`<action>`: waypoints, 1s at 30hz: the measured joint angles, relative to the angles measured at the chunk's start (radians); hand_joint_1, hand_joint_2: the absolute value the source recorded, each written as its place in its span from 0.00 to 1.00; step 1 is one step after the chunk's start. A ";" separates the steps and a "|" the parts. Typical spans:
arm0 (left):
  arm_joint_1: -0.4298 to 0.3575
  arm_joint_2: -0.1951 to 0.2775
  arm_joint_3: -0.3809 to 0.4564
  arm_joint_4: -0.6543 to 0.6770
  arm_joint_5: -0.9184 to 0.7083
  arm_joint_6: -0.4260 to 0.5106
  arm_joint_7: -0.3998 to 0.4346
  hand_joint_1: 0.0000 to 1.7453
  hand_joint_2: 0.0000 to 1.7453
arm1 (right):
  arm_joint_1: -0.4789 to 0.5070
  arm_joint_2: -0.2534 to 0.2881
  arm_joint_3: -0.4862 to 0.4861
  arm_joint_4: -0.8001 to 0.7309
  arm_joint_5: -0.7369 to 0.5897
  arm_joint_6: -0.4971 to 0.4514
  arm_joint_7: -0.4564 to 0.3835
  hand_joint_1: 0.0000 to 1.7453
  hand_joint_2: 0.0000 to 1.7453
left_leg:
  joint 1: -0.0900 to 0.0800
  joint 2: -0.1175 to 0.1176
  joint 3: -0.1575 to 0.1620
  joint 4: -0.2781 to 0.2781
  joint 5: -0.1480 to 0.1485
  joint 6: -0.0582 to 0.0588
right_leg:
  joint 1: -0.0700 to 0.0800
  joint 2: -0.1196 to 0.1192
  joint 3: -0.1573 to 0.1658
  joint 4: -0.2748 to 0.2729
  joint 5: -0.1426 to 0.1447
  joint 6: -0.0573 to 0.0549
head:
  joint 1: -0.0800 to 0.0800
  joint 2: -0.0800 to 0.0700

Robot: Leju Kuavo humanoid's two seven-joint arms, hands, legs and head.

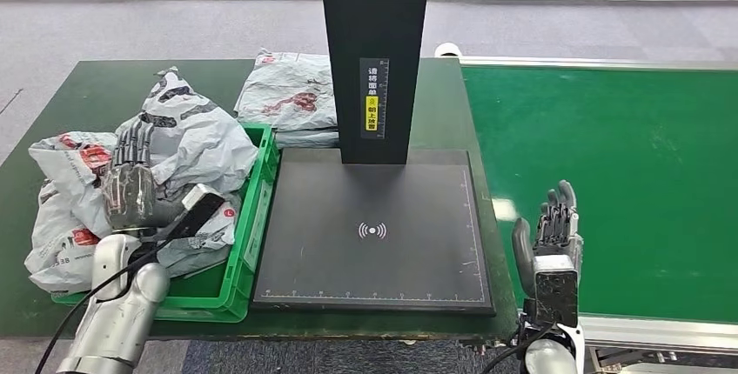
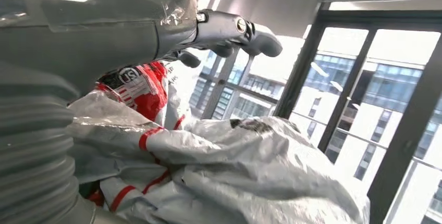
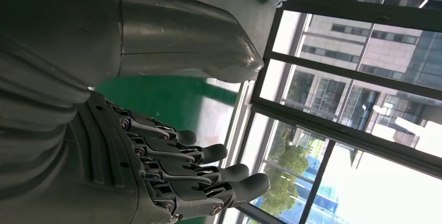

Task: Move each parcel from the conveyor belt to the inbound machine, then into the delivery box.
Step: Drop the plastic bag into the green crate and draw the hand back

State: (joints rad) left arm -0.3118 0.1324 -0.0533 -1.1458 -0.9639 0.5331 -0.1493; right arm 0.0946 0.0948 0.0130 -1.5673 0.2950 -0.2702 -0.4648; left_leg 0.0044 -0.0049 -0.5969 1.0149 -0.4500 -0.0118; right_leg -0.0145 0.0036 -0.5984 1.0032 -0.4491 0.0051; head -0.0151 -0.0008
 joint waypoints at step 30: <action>0.007 -0.056 0.071 -0.096 0.694 -0.414 -0.300 0.00 1.00 | -0.031 -0.006 0.010 0.022 -0.019 0.010 0.009 0.00 0.00 | 0.000 0.000 -0.001 0.000 0.000 0.000 | 0.000 0.000 -0.001 0.000 0.000 0.000 | 0.000 0.000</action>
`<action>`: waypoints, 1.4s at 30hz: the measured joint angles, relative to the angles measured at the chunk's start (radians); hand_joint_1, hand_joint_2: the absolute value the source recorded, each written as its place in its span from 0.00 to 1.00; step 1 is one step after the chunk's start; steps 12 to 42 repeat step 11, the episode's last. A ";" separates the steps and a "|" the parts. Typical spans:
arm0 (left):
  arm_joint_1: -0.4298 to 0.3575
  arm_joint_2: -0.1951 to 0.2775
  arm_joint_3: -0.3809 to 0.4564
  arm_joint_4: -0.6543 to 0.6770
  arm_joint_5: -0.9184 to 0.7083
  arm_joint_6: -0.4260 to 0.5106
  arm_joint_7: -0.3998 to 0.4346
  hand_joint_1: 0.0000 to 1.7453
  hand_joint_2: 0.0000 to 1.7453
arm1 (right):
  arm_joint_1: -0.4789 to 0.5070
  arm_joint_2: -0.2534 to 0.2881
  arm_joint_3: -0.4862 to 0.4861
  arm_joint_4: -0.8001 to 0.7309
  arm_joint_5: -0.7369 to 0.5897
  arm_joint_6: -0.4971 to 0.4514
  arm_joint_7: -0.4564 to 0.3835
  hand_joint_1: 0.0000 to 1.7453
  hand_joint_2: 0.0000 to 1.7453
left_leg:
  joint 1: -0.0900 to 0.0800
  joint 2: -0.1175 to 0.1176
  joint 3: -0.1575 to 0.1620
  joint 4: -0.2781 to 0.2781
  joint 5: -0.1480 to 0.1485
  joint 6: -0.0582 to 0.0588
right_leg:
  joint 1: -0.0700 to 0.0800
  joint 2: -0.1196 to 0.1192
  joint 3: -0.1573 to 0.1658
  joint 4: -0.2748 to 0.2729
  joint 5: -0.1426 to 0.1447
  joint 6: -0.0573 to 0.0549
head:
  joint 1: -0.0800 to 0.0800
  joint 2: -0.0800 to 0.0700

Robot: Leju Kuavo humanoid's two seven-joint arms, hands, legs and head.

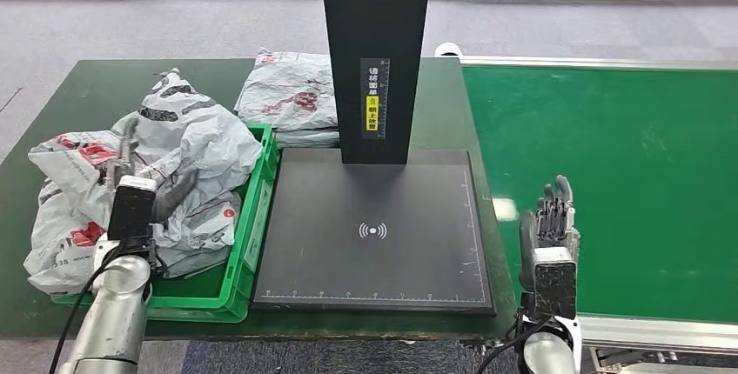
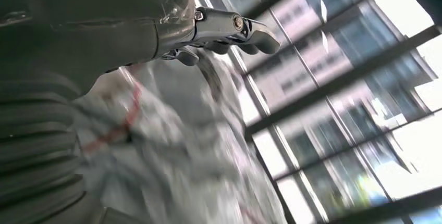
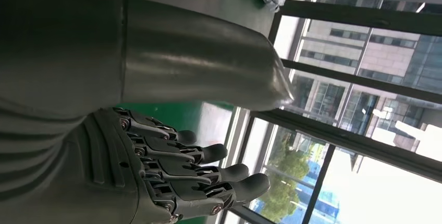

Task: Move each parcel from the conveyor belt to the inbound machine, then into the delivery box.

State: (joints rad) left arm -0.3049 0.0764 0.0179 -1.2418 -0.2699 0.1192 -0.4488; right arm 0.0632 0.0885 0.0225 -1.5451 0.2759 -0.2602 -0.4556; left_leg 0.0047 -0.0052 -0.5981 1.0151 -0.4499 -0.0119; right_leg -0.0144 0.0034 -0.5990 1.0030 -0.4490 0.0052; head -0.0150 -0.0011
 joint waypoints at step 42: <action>-0.035 -0.002 -0.063 -0.052 0.087 -0.220 -0.038 0.00 1.00 | -0.076 0.000 0.015 0.022 -0.008 0.034 0.003 0.00 0.00 | 0.000 0.000 0.000 0.000 0.001 -0.001 | 0.000 0.000 -0.001 0.001 0.000 0.000 | 0.000 0.000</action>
